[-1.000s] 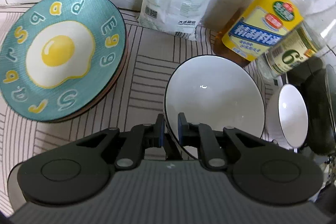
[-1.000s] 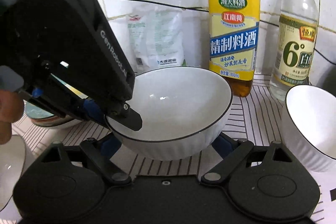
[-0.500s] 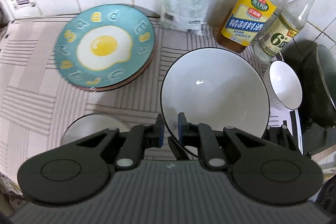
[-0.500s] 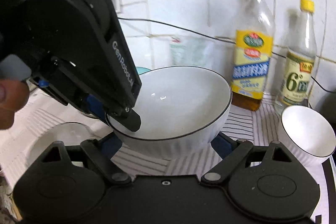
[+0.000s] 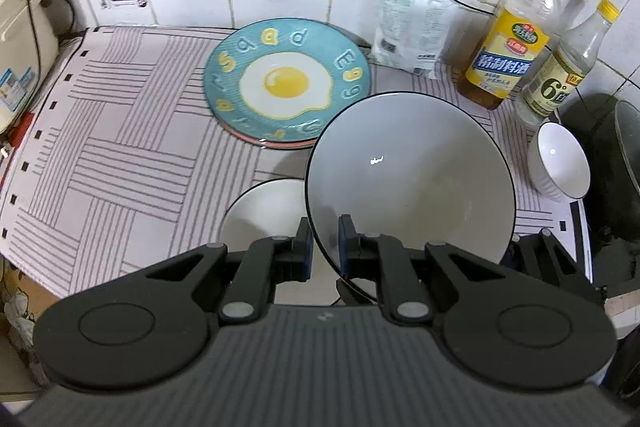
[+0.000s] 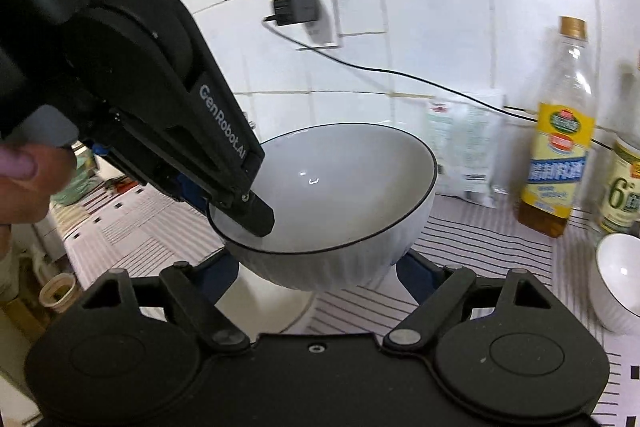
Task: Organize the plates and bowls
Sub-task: 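Carry the bowl over the placed bowl, lower it inside, and open the right gripper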
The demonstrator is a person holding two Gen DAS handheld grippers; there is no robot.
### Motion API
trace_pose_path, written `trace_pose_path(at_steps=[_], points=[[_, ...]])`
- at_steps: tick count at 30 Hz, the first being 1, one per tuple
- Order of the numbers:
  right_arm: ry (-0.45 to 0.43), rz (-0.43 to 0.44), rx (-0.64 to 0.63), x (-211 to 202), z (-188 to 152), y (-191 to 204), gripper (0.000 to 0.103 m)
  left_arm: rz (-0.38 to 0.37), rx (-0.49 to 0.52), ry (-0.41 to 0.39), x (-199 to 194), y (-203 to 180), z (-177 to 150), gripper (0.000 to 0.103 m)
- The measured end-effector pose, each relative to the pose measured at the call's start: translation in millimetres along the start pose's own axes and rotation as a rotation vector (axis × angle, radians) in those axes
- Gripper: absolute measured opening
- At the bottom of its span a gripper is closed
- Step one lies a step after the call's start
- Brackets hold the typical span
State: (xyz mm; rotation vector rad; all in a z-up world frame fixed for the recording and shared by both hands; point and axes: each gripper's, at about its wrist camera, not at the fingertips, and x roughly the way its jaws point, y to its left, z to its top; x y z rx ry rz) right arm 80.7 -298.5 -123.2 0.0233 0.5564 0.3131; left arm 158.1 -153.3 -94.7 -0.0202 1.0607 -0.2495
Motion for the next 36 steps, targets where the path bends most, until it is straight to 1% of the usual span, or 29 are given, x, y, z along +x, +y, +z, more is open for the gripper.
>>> trace_pose_path(at_steps=[5,13,16,20,26,30,33,36], points=[[0.032,0.044,-0.027,5,0,11,0.089,0.024,0.008,0.014,-2,11,-8,0.012],[0.08,0.071,-0.042,14,-8,33,0.089,0.049,-0.034,0.061,13,35,-18,0.012],[0.103,0.068,-0.062,22,-10,40,0.089,0.06,-0.046,0.084,23,43,-20,0.012],[0.139,0.065,-0.084,35,-14,46,0.089,0.056,-0.064,0.125,32,51,-21,0.013],[0.172,0.071,-0.09,46,-17,47,0.089,0.075,-0.041,0.157,44,52,-21,0.013],[0.196,0.052,-0.113,50,-17,51,0.089,0.091,-0.023,0.165,52,51,-20,0.016],[0.214,0.027,-0.161,53,-16,57,0.089,0.12,-0.012,0.171,56,51,-20,0.017],[0.228,0.011,-0.182,54,-16,61,0.09,0.124,-0.018,0.174,58,53,-18,0.017]])
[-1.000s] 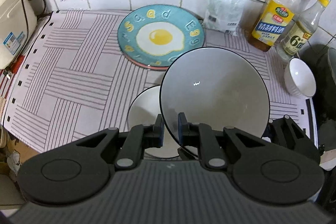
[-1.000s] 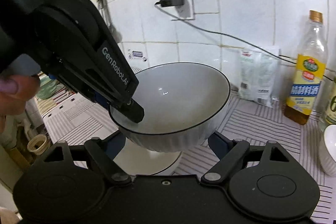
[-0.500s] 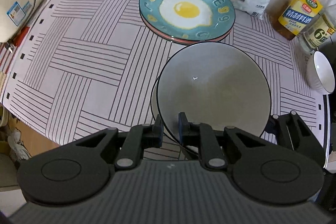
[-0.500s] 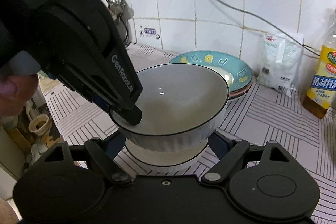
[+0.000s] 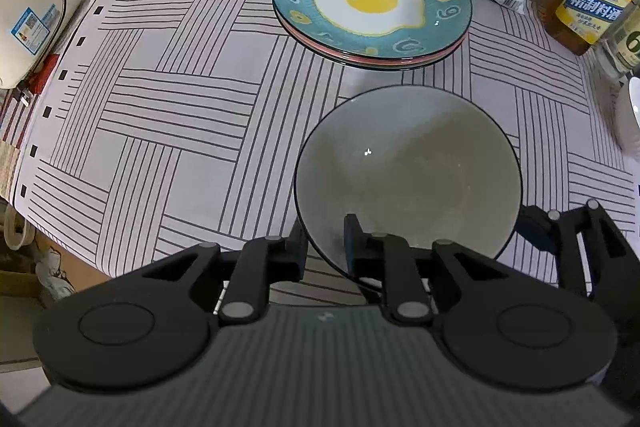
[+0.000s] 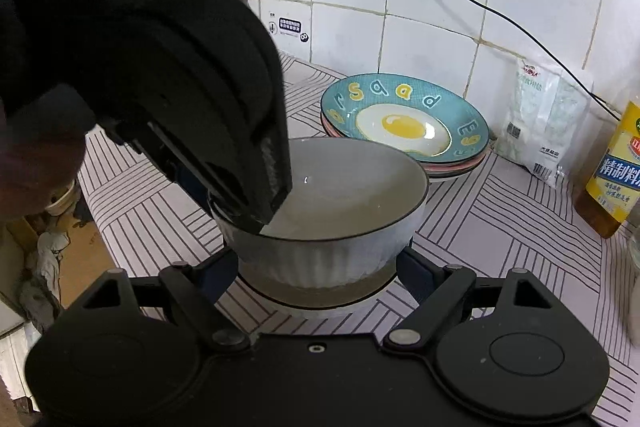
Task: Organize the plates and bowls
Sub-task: 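Carry the bowl over the placed bowl, lower it inside, and open the right gripper, then move the right gripper to the small white bowl near the pot and grasp it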
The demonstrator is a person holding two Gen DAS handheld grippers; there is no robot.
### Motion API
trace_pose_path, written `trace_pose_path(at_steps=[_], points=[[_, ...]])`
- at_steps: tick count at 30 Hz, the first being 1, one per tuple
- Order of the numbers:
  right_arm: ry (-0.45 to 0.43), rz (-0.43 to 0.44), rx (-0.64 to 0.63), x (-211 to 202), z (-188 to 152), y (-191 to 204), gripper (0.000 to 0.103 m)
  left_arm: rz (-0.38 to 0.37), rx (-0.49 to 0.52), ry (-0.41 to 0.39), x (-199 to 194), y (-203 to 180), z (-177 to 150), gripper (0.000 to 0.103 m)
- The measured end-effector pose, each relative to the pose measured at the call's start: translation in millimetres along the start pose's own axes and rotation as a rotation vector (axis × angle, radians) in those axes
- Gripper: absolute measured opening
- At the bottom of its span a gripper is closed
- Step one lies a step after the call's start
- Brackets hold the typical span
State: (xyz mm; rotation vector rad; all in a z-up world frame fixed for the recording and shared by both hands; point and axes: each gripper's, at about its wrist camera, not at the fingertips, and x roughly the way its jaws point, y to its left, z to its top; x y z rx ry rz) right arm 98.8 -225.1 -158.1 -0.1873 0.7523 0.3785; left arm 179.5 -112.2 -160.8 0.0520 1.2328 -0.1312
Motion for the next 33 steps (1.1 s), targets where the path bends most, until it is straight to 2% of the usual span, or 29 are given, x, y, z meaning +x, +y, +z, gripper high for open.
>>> trace_pose_path(at_steps=[9,13,15,18,23,33], points=[[0.026,-0.02,0.012,5,0,1,0.095,0.064,0.06,-0.013,9,-10,-5,0.017],[0.022,-0.019,0.007,6,-1,0,0.095,0.06,0.063,-0.01,5,-10,-5,0.017],[0.015,-0.024,-0.005,2,-2,-2,0.096,0.06,0.071,-0.018,-1,-11,-4,0.021],[-0.009,-0.015,0.001,-12,-7,-6,0.096,0.044,0.083,-0.044,-15,-13,-3,0.024],[-0.061,-0.014,0.104,-41,-21,-27,0.096,0.021,0.103,-0.081,-37,-24,-3,0.028],[-0.124,-0.145,0.206,-89,-45,-62,0.096,-0.074,0.212,-0.093,-66,-70,-3,0.03]])
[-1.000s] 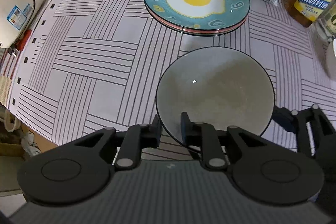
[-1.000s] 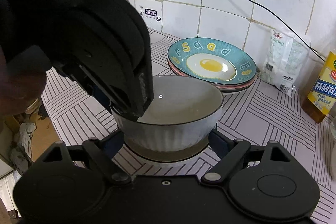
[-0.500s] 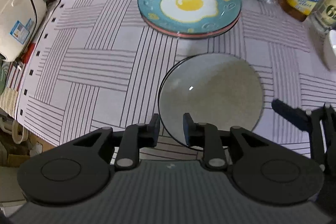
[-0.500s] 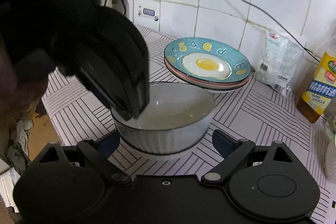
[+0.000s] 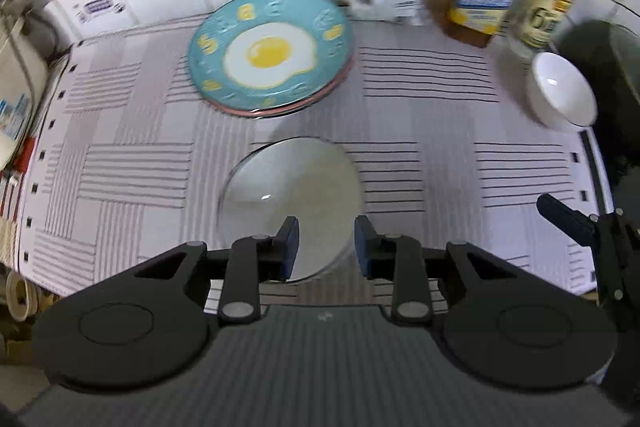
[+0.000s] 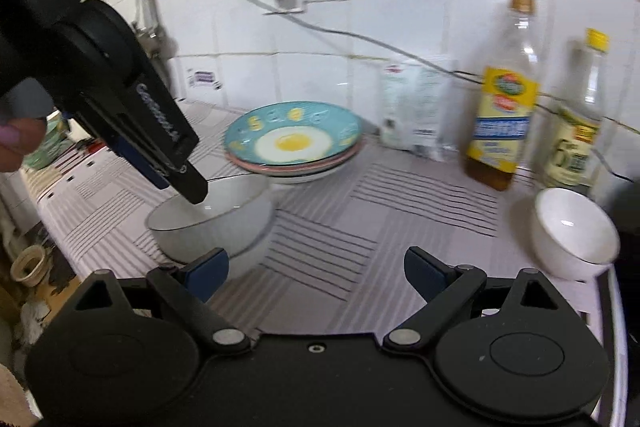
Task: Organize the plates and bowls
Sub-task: 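Move the right gripper to the small white bowl near the pot and grasp it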
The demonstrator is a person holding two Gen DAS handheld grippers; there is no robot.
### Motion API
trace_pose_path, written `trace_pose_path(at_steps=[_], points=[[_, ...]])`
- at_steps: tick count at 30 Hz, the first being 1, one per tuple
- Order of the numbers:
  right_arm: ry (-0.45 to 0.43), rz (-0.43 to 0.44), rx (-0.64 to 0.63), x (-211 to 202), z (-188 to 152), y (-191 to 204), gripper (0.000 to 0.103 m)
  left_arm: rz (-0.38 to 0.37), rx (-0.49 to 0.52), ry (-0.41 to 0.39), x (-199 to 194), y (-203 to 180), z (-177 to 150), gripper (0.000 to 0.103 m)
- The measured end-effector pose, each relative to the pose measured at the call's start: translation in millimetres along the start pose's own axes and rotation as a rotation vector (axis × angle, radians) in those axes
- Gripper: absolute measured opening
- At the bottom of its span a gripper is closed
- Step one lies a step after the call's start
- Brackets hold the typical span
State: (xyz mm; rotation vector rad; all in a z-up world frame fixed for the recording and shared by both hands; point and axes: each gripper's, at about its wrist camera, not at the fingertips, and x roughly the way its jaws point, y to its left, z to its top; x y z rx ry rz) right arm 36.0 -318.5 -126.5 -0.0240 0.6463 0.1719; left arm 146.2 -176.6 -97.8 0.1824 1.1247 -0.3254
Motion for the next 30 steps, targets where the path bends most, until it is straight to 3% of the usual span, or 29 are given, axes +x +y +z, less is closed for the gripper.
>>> trace_pose_path(at_steps=[6,13,21,26,30], points=[[-0.035,-0.066,0.07,-26,0,-28,0.096,-0.086,0.03,0.022,-3,-30,11,0.032],[-0.074,-0.163,0.139,-43,-5,-59,0.097,-0.129,0.091,0.036,5,-65,24,0.036],[-0.076,-0.292,0.236,-40,-22,-100,0.097,-0.148,0.225,-0.069,12,-111,39,0.063],[-0.11,-0.344,0.262,-24,-31,-123,0.097,-0.151,0.268,-0.127,27,-146,57,0.068],[-0.098,-0.381,0.306,-2,-37,-145,0.097,-0.194,0.277,-0.147,48,-164,74,0.073]])
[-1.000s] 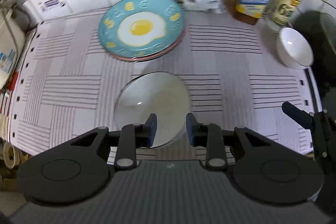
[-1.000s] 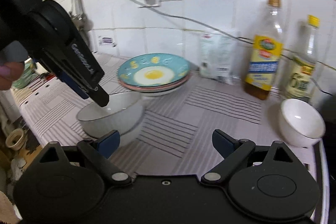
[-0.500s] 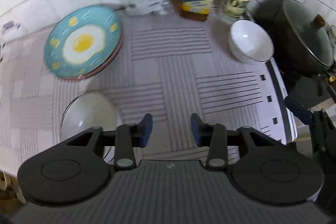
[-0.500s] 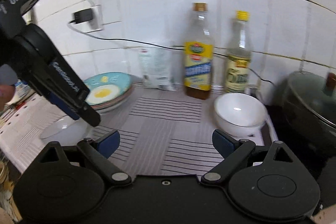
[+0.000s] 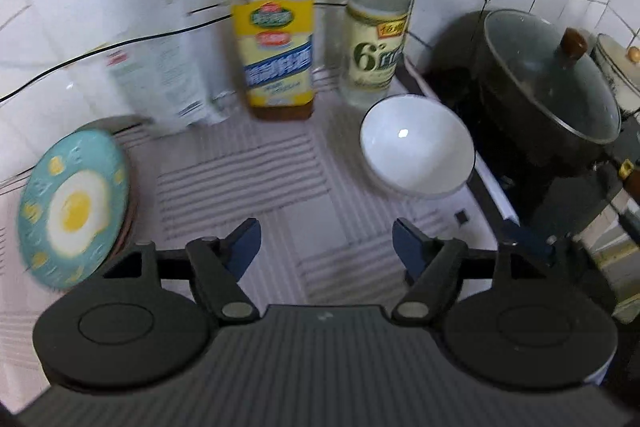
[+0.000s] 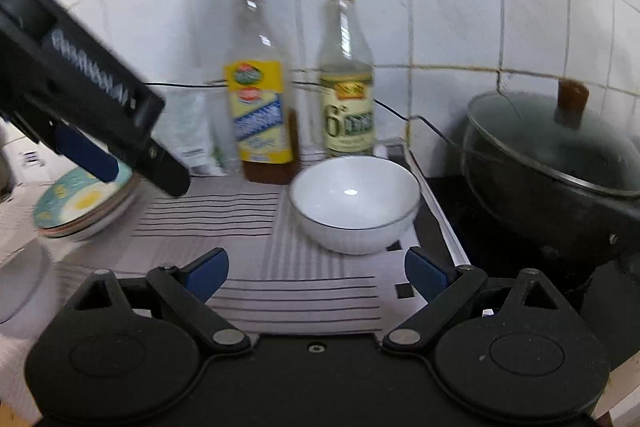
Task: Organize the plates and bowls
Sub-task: 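Move the right gripper to the small white bowl near the pot and grasp it, then lift the small white bowl and carry it toward the bowl stack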
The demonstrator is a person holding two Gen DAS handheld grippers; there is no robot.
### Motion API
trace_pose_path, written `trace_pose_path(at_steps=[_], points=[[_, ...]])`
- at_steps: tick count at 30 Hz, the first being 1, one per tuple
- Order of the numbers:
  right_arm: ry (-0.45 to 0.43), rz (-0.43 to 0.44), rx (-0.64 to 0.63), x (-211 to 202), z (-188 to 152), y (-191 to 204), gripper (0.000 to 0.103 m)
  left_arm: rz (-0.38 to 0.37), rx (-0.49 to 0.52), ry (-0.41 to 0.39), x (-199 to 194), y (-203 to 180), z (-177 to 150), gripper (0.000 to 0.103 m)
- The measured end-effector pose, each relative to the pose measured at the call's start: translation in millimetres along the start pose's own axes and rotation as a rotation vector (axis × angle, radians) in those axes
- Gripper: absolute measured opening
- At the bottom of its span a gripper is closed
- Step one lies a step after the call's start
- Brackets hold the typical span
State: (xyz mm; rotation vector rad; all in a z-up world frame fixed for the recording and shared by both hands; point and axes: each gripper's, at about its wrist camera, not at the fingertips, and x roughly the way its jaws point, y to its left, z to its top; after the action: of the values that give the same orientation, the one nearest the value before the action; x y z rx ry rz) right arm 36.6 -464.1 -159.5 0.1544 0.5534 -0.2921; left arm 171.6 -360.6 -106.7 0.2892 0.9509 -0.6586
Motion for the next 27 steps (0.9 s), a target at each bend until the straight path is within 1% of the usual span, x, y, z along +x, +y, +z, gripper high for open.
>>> trace_pose_path(at_steps=[2,4,5,7,8,14,17,19,23,25,27], points=[[0.019,-0.015,0.004,15,-4,-4,0.097,-0.016,-0.009,0.004,18,-7,8,0.073],[0.038,-0.034,-0.007,30,-7,-5,0.097,-0.037,-0.018,0.036,33,-11,14,0.073],[0.034,-0.053,-0.008,35,-8,-5,0.097,-0.049,-0.03,0.058,43,-12,17,0.073],[0.012,-0.112,-0.022,44,-7,-3,0.097,-0.073,-0.051,0.064,55,-12,20,0.073],[0.009,-0.122,-0.035,50,-7,-1,0.097,-0.077,-0.06,0.065,61,-12,21,0.073],[0.04,-0.125,-0.002,80,3,-4,0.097,-0.084,-0.072,0.036,93,-20,31,0.073],[0.047,-0.125,0.015,90,9,-7,0.097,-0.093,-0.064,0.034,108,-23,36,0.07],[0.052,-0.117,0.024,96,12,-9,0.099,-0.097,-0.057,0.038,115,-25,38,0.068],[0.056,-0.106,0.027,102,12,-11,0.102,-0.088,-0.046,0.001,126,-26,40,0.058],[0.063,-0.098,0.039,106,12,-13,0.103,-0.082,-0.041,0.0,131,-26,40,0.046],[0.068,-0.093,0.048,112,13,-15,0.103,-0.083,-0.042,0.016,138,-25,40,0.03]])
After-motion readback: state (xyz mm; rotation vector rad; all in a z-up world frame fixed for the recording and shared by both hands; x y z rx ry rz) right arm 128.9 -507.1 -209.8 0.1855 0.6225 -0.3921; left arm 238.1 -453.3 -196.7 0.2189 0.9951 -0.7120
